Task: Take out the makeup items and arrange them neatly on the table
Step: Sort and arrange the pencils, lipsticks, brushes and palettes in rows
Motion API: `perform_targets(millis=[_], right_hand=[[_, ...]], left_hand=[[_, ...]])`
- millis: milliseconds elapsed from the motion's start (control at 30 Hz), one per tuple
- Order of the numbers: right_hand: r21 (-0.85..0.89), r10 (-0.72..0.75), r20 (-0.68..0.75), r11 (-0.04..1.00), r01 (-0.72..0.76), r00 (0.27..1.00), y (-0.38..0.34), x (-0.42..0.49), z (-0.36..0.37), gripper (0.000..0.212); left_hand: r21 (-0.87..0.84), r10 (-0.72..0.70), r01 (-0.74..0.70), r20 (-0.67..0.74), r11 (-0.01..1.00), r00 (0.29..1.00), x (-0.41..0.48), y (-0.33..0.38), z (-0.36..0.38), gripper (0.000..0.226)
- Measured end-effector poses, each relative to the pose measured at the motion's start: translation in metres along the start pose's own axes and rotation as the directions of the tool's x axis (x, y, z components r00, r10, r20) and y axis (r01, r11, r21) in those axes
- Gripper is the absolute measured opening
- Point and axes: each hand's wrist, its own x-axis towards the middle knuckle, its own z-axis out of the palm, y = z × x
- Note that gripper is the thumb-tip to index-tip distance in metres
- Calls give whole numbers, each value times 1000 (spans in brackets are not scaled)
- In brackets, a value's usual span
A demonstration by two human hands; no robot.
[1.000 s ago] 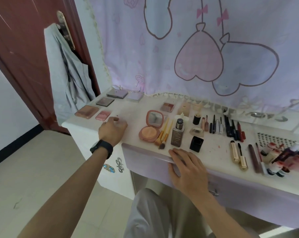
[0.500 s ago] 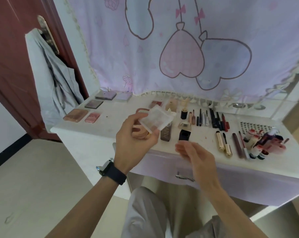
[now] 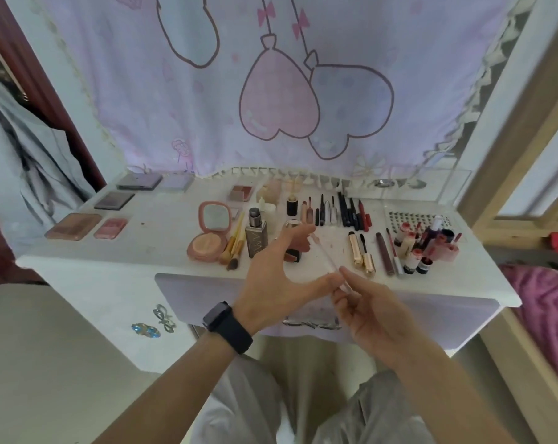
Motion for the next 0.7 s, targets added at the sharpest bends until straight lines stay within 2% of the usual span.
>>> perform_targets(millis=[100, 233, 300, 400, 467, 567, 633, 700], right_hand=[[69, 60, 49, 996, -63, 997, 5, 2, -5, 17], [64, 45, 59, 997, -49, 997, 8, 10, -11, 20], [5, 26, 58, 1000, -26, 998, 8, 13, -12, 27], [-211, -58, 45, 975, 66, 997, 5, 17, -13, 40], [-380, -114, 63, 916, 129, 991, -1, 15, -12, 54], [-669, -161, 102, 719, 188, 982, -11, 10, -8, 79], [-726, -218, 110, 649, 228, 970, -15, 9, -6, 78], [-744, -285, 140, 601, 291, 948, -17, 7, -5, 76]], left_hand=[[-19, -21, 20, -33, 1000, 999, 0, 1, 6, 77], [-21, -33, 33, -30, 999, 999, 1, 1, 5, 77], [-28, -37, 37, -25, 999, 999, 2, 0, 2, 78], [37, -16, 15, 21, 999, 1000, 1, -2, -1, 79], [168, 21, -37, 95, 985, 995, 1, -3, -3, 80], [256, 66, -110, 174, 960, 983, 1, -4, -6, 80], [213, 67, -109, 194, 971, 979, 1, -5, -7, 77], [19, -15, 11, 197, 1000, 980, 1, -6, -9, 76]])
